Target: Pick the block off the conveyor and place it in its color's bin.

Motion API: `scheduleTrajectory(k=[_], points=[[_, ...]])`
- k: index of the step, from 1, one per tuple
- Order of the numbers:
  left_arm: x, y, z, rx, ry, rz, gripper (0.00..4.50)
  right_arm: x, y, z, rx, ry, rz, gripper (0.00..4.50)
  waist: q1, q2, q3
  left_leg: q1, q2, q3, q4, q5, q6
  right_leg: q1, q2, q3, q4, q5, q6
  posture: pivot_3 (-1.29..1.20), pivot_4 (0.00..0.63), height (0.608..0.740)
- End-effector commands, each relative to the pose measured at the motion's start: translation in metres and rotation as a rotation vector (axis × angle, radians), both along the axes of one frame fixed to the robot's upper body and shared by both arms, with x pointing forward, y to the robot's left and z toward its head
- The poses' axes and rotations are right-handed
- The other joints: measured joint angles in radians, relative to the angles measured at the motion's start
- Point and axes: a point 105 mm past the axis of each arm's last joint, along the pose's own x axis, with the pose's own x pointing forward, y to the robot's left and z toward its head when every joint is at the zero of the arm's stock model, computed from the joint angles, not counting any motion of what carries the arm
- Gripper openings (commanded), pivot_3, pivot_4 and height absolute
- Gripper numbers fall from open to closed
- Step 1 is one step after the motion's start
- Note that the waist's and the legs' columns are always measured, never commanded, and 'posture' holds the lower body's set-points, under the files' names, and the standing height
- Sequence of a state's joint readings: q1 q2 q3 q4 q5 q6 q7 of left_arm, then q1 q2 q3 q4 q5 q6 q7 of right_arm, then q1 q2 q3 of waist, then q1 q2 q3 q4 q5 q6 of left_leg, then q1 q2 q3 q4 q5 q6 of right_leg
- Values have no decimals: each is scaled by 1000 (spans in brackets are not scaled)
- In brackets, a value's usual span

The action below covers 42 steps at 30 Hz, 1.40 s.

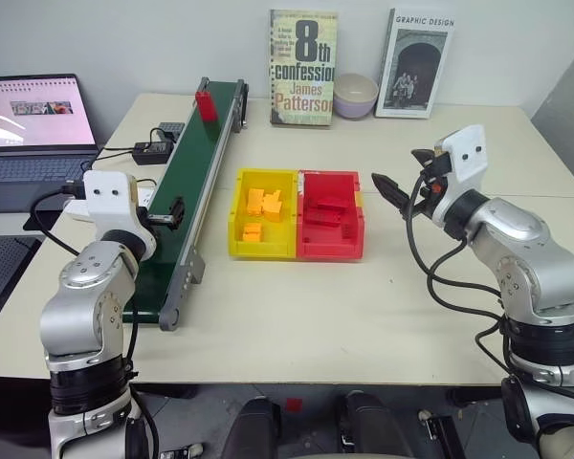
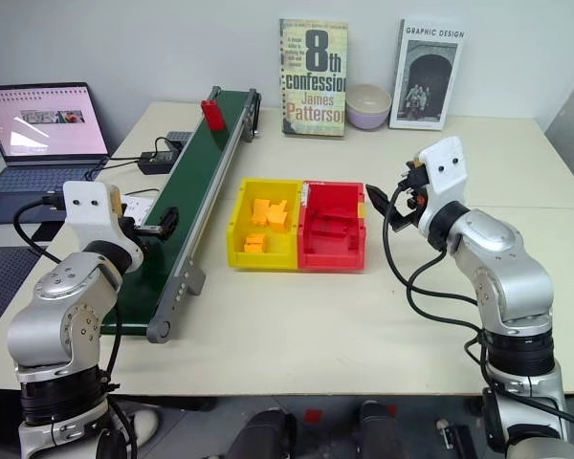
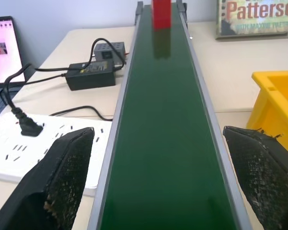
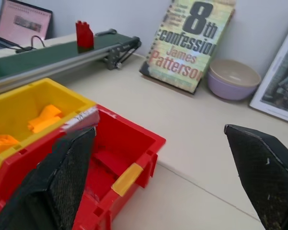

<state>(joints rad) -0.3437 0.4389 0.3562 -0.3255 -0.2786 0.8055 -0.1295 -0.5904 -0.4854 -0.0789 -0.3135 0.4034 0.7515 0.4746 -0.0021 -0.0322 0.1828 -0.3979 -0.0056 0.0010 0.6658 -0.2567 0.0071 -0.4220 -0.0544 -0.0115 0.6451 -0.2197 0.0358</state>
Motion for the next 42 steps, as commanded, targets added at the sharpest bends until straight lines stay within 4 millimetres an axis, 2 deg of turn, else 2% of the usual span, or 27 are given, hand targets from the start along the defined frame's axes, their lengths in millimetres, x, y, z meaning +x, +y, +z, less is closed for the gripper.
scheduleTrajectory(k=[1, 6, 8, 20, 30, 42], points=[[-6, 1, 15, 2, -69, 19, 4482, -23, 21, 27, 26, -53, 270, 4500, 0, 0, 0, 0, 0, 0, 0, 0, 0, 0, 0, 0, 0, 0, 0, 0, 150, 740], [-8, -5, 17, -8, -89, -22, 4482, -46, 40, 34, 13, -18, 551, 4500, 0, 0, 0, 0, 0, -1, 0, 0, 0, 0, 0, 0, 0, 0, 0, 0, 150, 740], [-8, -6, 18, -3, -91, -33, 4482, -50, 44, 34, -2, -18, 599, 4500, 0, 0, 0, 0, 0, -1, 0, 0, 0, 0, 0, 0, 0, 0, 0, 0, 150, 740], [-2, -7, 16, 4, -77, -31, 4482, -58, 54, 30, -39, -27, 654, 4500, 1, 0, 0, 0, 0, -1, 0, 0, 0, 0, -1, 0, 0, 0, 0, 0, 150, 740], [4, -13, 3, -36, -56, -19, 4482, -71, 58, 32, -45, -19, 692, 4500, 2, 0, 0, 0, 0, -1, 0, 0, 0, 0, -1, 0, 0, 0, 0, 0, 150, 740], [19, -7, 0, -46, -78, 16, 4482, -68, 55, 33, -46, -24, 662, 4500, 2, 0, 0, 0, 1, -1, 0, 0, 0, 0, -1, 0, -1, 0, 0, 0, 150, 740]])
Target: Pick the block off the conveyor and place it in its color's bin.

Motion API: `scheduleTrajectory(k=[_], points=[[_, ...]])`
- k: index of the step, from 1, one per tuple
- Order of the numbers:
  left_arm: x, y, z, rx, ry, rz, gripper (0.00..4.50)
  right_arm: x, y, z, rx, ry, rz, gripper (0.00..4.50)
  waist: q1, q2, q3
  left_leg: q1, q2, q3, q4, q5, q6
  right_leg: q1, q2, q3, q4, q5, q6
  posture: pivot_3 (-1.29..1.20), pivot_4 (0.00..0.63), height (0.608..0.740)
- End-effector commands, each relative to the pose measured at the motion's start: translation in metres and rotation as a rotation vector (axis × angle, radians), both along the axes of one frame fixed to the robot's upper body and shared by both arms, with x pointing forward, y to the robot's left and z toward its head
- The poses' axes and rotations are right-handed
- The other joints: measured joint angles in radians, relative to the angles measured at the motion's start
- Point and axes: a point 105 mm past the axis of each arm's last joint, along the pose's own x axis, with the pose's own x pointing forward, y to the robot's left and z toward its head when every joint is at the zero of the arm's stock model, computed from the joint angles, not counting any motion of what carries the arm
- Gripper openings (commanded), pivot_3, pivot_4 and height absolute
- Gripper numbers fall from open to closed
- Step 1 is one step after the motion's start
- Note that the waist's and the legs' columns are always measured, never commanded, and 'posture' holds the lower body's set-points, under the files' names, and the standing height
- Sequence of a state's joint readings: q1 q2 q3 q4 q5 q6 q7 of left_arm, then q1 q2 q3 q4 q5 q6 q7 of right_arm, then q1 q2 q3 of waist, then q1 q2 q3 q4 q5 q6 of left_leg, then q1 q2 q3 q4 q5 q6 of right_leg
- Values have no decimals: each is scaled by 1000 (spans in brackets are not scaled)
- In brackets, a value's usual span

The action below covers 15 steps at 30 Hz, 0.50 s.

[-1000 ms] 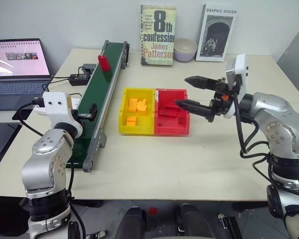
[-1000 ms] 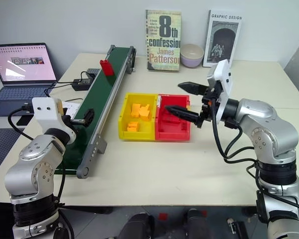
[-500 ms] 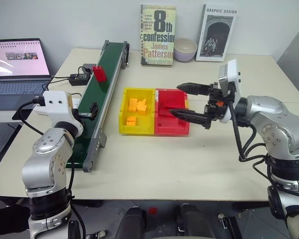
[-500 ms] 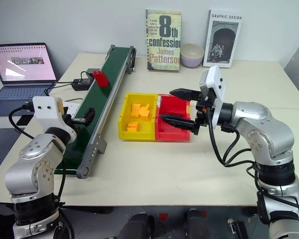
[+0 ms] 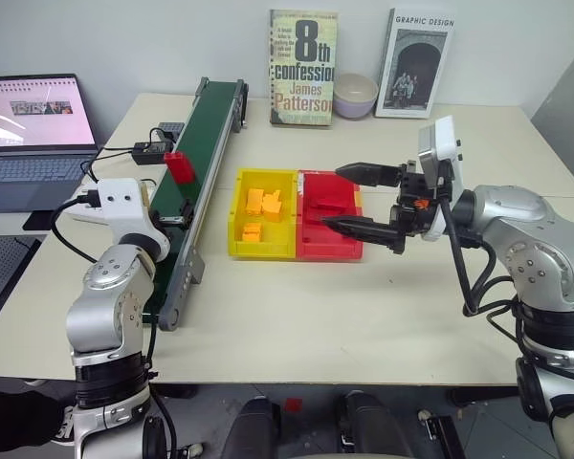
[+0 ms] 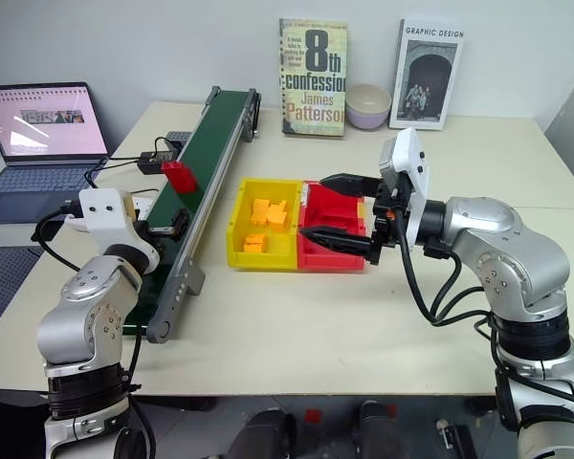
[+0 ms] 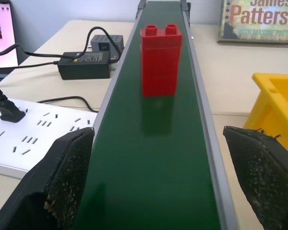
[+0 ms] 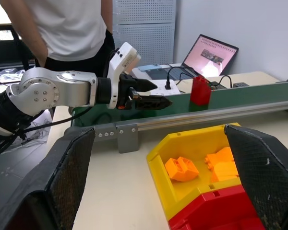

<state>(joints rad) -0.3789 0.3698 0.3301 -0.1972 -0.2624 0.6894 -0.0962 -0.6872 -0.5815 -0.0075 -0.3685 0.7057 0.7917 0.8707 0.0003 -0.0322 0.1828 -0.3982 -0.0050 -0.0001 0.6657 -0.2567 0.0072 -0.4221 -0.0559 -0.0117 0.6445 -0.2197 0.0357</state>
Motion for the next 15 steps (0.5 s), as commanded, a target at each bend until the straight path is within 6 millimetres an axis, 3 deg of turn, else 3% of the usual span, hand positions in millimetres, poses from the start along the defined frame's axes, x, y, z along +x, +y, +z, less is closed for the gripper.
scheduleTrajectory(k=[1, 13, 15], points=[[4, -1, 13, 19, -62, 2, 4482, -5, -2, 12, 12, -60, -2, 4500, 0, 0, 0, 0, 0, 0, 0, 0, 0, 0, 0, 0, 0, 0, 0, 0, 150, 740], [11, -11, 5, -11, -40, -39, 4482, -6, -6, 13, 7, -80, -37, 4500, 0, 0, 0, 0, 0, 0, 0, 0, 0, 0, 0, 0, 0, 0, 0, 0, 150, 740], [9, -13, 5, -36, -45, -45, 4133, -6, -6, 14, 8, -81, -38, 4500, 0, 0, 0, 0, 0, 0, 0, 0, 0, 0, 0, 0, 0, 0, 0, 0, 150, 740]])
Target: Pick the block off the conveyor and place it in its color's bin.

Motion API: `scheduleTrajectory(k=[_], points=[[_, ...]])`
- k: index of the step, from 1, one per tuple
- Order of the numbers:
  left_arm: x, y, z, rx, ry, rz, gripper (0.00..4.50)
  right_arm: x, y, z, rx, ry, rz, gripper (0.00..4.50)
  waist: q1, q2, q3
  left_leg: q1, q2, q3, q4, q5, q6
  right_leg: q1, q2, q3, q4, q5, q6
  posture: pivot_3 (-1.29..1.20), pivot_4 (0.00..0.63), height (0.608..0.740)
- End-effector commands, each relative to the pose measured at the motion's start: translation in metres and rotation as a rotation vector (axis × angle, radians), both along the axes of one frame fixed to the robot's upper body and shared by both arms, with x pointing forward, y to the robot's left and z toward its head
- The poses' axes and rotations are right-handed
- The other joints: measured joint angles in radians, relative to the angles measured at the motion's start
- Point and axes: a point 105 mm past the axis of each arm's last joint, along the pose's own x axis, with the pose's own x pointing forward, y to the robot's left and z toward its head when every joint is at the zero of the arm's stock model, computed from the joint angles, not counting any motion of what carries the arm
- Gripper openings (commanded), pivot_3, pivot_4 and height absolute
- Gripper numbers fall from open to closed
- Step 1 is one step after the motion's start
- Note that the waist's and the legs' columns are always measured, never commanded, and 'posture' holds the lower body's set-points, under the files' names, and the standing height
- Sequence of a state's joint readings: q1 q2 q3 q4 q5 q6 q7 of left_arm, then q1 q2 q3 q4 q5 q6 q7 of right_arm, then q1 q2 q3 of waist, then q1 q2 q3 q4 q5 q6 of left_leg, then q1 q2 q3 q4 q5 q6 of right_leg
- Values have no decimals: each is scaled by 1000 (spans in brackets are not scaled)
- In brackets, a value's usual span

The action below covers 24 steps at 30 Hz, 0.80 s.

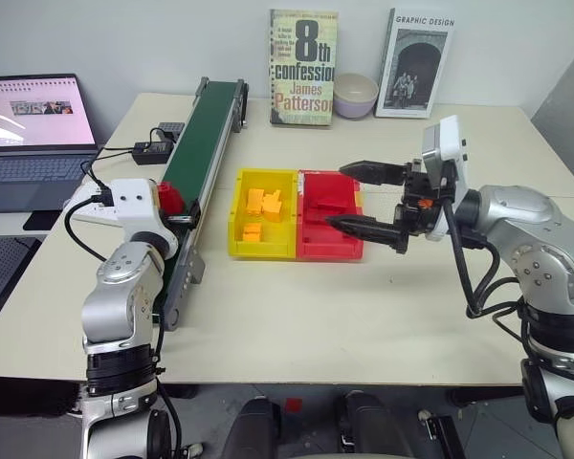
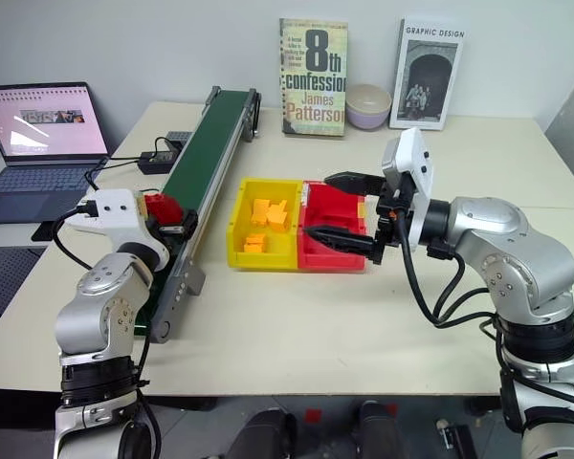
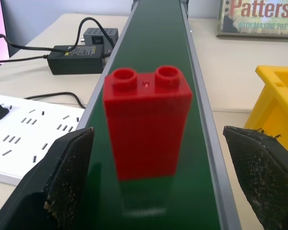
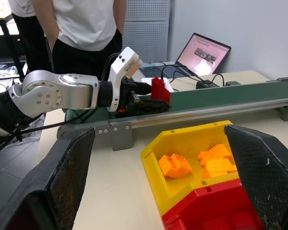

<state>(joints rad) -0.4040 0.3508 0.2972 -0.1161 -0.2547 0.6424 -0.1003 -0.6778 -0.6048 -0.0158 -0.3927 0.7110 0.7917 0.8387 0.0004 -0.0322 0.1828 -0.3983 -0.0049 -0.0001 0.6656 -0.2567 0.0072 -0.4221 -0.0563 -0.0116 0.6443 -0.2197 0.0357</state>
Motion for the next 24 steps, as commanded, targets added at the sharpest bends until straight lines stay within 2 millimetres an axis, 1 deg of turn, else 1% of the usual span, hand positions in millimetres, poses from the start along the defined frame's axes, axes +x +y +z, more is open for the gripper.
scheduleTrajectory(k=[1, 5, 7, 12, 13, 18, 22, 24], points=[[-4, -4, 13, -29, -53, -10, 4033, -6, -2, 12, 17, -61, 0, 4500, 0, 0, 0, 0, 0, 0, 0, 0, 0, 0, 0, 0, 0, 0, 0, 0, 150, 740], [-16, 9, 4, -45, -9, 94, 3240, -4, -4, 14, 18, -64, -8, 4500, -1, 0, 0, 0, 0, 0, 0, 0, 0, 0, -1, 0, 0, 0, 0, 0, 150, 740], [-22, 13, 3, -47, -1, 120, 2767, -2, -6, 16, 18, -68, -14, 4500, -1, 0, 0, 0, 1, 0, 0, 0, 0, 0, -1, 0, 0, 0, 0, 0, 150, 740], [-24, 18, 5, -45, -1, 152, 1637, 0, -5, 16, 23, -69, -8, 4500, 0, 0, 0, 0, 1, -1, 0, 0, 0, 0, 0, -1, 0, 0, 0, 0, 150, 740], [-24, 20, 5, -44, -2, 159, 1511, 0, -4, 16, 25, -70, -7, 4500, 0, 0, 0, 0, 1, -1, 0, 0, 0, 0, 0, 0, 0, 0, 0, 0, 150, 740], [-24, 25, 8, -40, -7, 185, 1529, 1, -4, 17, 28, -70, -9, 4500, 0, 0, 0, 0, 0, 0, 1, 0, 0, 0, 1, 0, 0, 0, 0, 0, 150, 740], [-22, 24, 12, -27, -11, 167, 1529, 0, -5, 16, 28, -70, -18, 4500, 0, 0, 0, 0, 0, 0, 0, 0, 0, 0, 0, 0, 0, 0, 0, 0, 150, 740], [-13, 9, 26, 8, -41, 61, 1529, -2, -7, 17, 34, -73, -42, 4500, 0, 0, 0, 0, 0, 0, 0, 0, 0, 0, 0, 0, 0, 0, 0, 0, 150, 740]])
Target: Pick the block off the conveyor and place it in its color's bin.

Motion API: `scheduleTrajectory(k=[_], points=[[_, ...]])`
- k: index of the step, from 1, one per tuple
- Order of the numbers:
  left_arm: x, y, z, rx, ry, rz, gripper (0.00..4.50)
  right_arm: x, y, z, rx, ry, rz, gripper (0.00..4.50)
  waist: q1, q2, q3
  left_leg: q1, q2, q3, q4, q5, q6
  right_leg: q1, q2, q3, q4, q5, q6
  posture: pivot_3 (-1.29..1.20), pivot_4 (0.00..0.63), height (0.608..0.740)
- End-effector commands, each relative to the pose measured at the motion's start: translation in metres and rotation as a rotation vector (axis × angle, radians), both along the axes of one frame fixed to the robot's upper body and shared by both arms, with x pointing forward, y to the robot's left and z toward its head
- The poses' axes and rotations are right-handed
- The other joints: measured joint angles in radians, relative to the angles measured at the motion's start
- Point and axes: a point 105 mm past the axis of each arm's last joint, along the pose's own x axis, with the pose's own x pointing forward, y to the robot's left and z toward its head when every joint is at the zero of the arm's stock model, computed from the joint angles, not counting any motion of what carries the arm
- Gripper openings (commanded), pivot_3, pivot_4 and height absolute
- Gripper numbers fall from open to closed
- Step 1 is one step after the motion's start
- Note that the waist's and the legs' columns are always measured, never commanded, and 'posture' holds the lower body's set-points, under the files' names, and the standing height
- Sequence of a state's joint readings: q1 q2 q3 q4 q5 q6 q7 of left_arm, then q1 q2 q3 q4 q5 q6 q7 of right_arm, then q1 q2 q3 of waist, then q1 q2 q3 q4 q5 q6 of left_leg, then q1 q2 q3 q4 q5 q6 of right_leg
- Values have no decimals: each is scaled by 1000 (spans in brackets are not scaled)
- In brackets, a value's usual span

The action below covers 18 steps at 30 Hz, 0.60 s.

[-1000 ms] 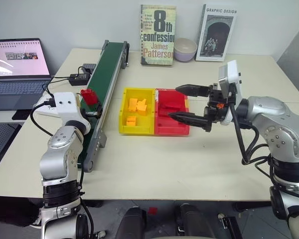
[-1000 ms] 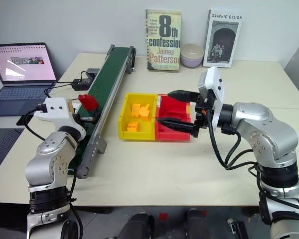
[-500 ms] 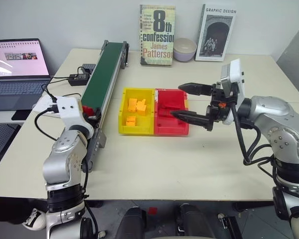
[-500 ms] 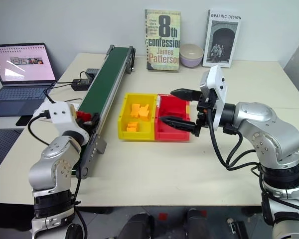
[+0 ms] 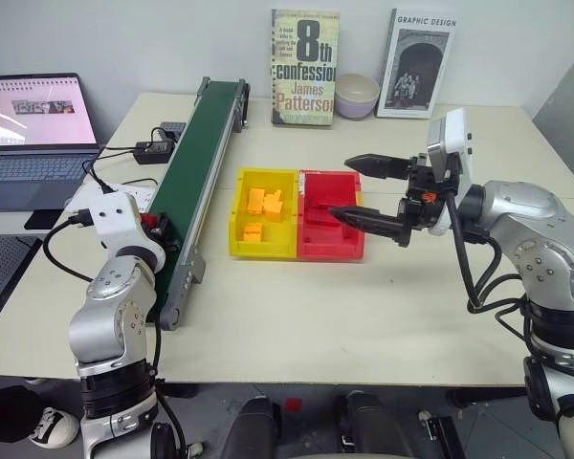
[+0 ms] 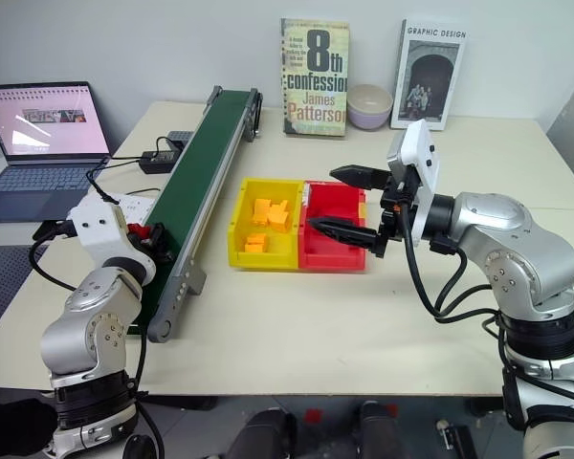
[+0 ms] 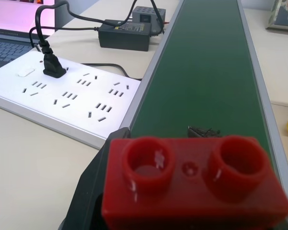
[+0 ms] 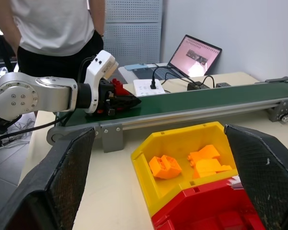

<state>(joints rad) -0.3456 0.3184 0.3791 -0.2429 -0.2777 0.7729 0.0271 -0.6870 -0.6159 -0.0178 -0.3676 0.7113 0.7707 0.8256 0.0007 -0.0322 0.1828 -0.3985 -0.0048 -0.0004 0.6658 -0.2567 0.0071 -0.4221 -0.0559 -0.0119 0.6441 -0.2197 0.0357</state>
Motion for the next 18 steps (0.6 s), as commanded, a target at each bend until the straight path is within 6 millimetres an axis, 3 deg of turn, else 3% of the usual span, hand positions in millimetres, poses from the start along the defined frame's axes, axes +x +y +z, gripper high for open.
scheduleTrajectory(k=[1, 4, 9, 12, 15, 18], points=[[13, -26, 40, 87, -95, -178, 1529, -8, -5, 14, 19, -70, -37, 4500, 0, 0, 0, 0, 0, -1, 0, 0, 0, 0, 0, 0, 0, 0, 0, 0, 150, 740], [27, -92, 68, 184, -116, -571, 1529, -1, -24, 5, -59, -103, -223, 4500, 21, -1, 0, -1, -1, -2, 0, 0, 0, 0, 1, -2, 0, 0, 0, 0, 150, 740], [42, -153, 86, 250, -124, -897, 1529, 1, -40, -5, -83, -84, -416, 4500, 20, 0, 0, -1, -3, 4, 1, 0, 0, 0, 0, 0, -2, 0, 0, 0, 150, 740], [46, -207, 76, 395, -91, -1174, 1529, -4, -54, -20, -94, -49, -539, 4500, 22, -1, 0, -2, -2, 3, 0, 0, 0, 0, 1, -1, -2, 0, 0, 0, 150, 740], [57, -220, 60, 552, -67, -1253, 1529, -8, -51, -27, -77, -32, -570, 4500, 21, 0, 0, -2, -2, 2, -1, 0, 0, -1, 2, -2, -2, -1, -1, 0, 150, 740], [66, -228, 59, 532, -95, -1270, 1529, -12, -46, -29, -44, -21, -584, 4500, 2, 0, 0, -1, -1, 5, -2, 0, 1, -2, 2, 0, -1, -1, -1, 0, 150, 740]])
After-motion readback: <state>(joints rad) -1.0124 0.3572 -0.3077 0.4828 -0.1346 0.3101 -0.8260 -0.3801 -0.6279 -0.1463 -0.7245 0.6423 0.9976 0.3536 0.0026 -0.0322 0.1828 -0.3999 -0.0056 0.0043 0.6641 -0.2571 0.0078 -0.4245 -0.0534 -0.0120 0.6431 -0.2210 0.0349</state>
